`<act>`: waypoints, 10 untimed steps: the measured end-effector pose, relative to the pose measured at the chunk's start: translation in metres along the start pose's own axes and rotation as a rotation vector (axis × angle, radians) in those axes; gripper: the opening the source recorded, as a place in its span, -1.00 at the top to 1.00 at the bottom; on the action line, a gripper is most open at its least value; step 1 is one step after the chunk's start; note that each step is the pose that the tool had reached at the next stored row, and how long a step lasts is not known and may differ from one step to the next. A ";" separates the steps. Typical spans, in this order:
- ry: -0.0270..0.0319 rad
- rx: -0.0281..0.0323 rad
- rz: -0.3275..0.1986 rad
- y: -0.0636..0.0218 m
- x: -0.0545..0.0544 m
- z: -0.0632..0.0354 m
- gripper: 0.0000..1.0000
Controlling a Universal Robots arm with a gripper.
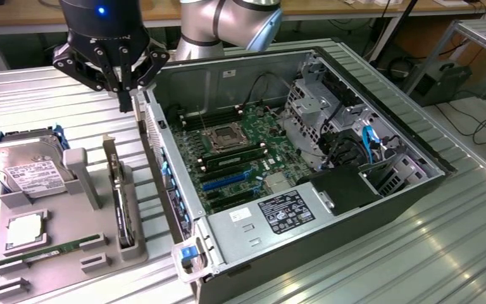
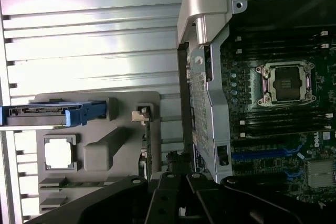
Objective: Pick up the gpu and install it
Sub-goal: 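Reach for the gpu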
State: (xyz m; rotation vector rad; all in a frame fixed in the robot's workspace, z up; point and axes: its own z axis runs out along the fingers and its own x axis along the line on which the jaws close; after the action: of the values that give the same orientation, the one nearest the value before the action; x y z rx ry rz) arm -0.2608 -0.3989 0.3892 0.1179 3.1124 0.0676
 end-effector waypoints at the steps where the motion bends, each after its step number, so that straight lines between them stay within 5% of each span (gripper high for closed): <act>1: 0.0001 0.0001 0.000 0.0000 0.000 0.0000 0.79; 10: 0.0000 0.0000 0.000 -0.0027 0.000 -0.0001 0.79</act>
State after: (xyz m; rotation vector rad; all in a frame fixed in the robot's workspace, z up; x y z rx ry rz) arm -0.2609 -0.4016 0.3892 0.1180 3.1125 0.0676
